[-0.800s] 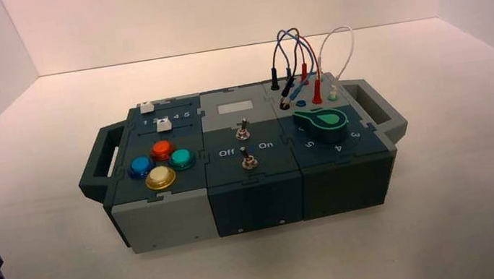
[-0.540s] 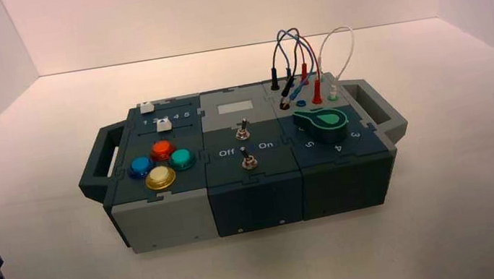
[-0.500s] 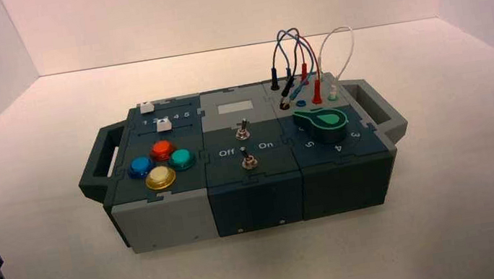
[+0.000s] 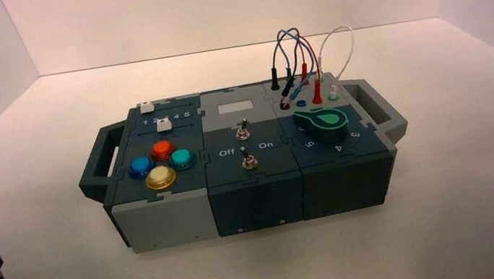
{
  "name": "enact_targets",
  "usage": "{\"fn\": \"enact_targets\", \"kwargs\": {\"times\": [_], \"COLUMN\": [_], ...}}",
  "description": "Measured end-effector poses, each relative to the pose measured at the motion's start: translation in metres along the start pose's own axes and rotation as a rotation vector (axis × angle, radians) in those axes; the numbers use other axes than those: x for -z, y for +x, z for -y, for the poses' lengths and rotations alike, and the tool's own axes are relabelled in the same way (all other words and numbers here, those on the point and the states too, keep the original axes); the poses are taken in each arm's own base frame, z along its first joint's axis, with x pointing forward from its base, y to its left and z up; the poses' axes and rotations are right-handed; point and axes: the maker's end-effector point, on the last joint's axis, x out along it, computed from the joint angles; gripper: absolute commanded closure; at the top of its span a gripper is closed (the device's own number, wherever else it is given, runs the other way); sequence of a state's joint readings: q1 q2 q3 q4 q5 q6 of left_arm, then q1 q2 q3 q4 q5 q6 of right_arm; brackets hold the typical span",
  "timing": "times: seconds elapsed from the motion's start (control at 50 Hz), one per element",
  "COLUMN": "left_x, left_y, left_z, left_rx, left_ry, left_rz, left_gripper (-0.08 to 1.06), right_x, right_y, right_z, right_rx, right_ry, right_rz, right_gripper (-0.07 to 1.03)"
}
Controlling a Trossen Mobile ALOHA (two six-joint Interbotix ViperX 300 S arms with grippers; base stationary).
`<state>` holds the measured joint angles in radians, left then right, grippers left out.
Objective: Move the top slider to position 5.
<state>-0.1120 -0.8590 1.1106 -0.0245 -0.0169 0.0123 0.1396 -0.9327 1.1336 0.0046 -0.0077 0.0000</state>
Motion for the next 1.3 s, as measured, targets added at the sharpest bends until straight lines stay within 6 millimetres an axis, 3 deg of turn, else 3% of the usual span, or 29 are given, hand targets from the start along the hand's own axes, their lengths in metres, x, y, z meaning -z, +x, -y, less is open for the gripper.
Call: {"fn": "enact_targets", "kwargs": {"times": [0.34, 0.68, 1.06, 1.3], "left_x": [0.035, 0.062, 0.08, 0.101], "left_y": [0.002, 0.007, 0.024, 0.033], "left_z": [0.03, 0.043, 0.05, 0.053], "left_rx": [0.105, 0.144, 0.154, 0.155], "left_ry": [0.04, 0.07, 0.079, 0.083], "left_rz": [-0.282, -0.498, -0.637, -0.75], "left_gripper": [1.0, 1.0, 1.0, 1.0], "right_x": [0.041, 0.058, 0.05, 0.076], "right_y": [0.026, 0.031, 0.043, 0.047], "right_z": [-0.051, -0.099, -0.121, -0.154], "right_rx": [-0.168, -0.306, -0.35, -0.42], "right_ry": [-0.028, -0.062, -0.087, -0.133], "right_rz": [-0.29, -0.432, -0.501, -0.602], "right_gripper": [0.99, 0.99, 0.99, 0.99]}}
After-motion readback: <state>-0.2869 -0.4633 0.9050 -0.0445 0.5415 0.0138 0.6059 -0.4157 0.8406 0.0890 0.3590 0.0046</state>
